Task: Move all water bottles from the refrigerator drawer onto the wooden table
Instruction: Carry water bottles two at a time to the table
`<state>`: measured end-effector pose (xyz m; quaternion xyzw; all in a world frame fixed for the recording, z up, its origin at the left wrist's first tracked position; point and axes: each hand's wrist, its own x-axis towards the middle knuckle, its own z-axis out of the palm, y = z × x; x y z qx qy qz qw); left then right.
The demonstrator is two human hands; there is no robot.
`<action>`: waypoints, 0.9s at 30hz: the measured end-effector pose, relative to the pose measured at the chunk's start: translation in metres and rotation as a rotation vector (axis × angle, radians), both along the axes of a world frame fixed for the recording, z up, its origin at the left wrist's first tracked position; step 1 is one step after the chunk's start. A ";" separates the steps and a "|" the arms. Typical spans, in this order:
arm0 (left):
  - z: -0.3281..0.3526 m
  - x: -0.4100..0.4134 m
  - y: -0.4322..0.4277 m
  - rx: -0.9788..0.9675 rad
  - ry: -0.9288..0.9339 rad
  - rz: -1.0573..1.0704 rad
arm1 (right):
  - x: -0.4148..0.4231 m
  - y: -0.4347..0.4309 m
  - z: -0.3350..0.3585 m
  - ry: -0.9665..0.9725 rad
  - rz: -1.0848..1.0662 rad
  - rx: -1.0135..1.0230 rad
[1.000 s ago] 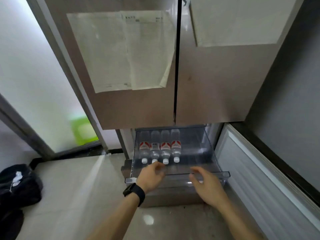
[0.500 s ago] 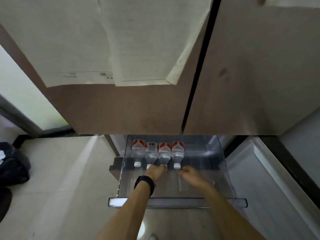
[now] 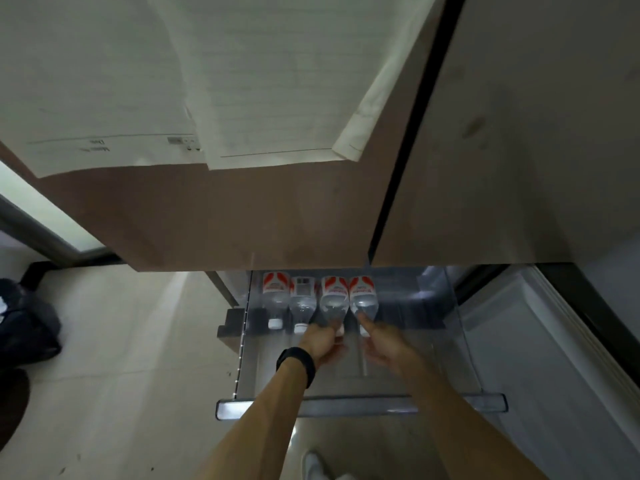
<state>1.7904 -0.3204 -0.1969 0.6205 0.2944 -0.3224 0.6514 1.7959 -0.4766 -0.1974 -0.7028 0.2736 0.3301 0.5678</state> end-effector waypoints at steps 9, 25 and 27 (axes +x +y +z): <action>0.055 -0.015 0.018 0.501 -0.230 -0.254 | -0.039 -0.067 0.071 -0.427 0.252 -0.643; 0.086 -0.046 -0.015 0.855 -0.732 -0.501 | -0.068 -0.061 0.080 -0.722 0.313 -0.457; 0.073 -0.050 -0.011 0.689 -0.686 -0.459 | -0.069 -0.062 0.074 -0.687 0.353 -0.401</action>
